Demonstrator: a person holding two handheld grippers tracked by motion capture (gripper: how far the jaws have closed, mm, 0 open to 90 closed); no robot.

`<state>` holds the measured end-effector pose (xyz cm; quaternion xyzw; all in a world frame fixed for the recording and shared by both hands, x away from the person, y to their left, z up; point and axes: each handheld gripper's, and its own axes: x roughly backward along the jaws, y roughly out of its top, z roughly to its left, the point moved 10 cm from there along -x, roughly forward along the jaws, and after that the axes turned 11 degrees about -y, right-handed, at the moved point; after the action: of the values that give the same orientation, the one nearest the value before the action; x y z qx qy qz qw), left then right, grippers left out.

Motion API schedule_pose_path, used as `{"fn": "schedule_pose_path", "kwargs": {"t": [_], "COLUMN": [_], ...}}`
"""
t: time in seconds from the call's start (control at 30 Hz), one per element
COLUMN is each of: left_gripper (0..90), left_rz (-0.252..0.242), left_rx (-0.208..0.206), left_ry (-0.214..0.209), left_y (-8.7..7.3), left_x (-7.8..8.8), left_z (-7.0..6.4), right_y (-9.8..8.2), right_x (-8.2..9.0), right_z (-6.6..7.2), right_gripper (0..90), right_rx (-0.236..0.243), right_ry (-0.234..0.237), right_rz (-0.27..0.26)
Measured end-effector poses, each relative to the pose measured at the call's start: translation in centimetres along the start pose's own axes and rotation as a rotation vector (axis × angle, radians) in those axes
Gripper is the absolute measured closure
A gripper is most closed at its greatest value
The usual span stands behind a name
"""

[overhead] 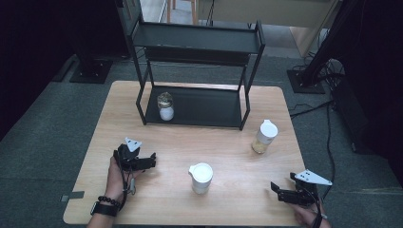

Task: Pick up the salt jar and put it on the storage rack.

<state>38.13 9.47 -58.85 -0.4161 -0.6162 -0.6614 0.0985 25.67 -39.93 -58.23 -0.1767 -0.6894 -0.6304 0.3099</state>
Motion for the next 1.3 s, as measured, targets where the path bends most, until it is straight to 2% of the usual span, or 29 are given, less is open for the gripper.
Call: {"fn": "schedule_pose_path", "kwargs": {"t": [0.17,0.37,0.47,0.57,0.73,0.97,1.13,1.3], "left_gripper": [1.8,2.0,2.0,2.0,0.1,0.0,0.0,0.0], "left_rz": [-0.013,0.005,-0.012,-0.019,-0.016,-0.035,-0.029,-0.039], "left_rx": [0.020,-0.026,-0.006,0.005,-0.012,0.015,0.003,0.028], "left_ry": [-0.014,0.015,0.003,0.008,0.013,0.001,0.006,0.000], "left_y": [-0.6,-1.7,-2.1,-2.5,-3.1,-3.6,-4.1,-4.6], "left_x": [0.8,1.9,2.6,3.2,3.9,4.7,5.2,5.9], "left_z": [0.4,0.4,0.7,1.1,1.2,1.6,1.8,2.3], "right_y": [0.0,0.0,0.0,0.0,0.0,0.0,0.0,0.0], "right_x": [0.0,0.1,0.0,0.0,0.0,0.0,0.0,0.0], "right_z": [0.0,0.0,0.0,0.0,0.0,0.0,0.0,0.0], "right_gripper": [6.2,6.2,6.2,6.2,6.2,6.2,6.2,6.2], "right_rx": [-0.001,-0.001,-0.001,0.000,-0.001,-0.001,-0.002,-0.001], "right_ry": [-0.001,-0.002,-0.002,-0.004,-0.007,-0.009,-0.010,-0.010], "right_rz": [0.000,-0.002,-0.001,0.001,0.001,0.002,0.001,0.003]}}
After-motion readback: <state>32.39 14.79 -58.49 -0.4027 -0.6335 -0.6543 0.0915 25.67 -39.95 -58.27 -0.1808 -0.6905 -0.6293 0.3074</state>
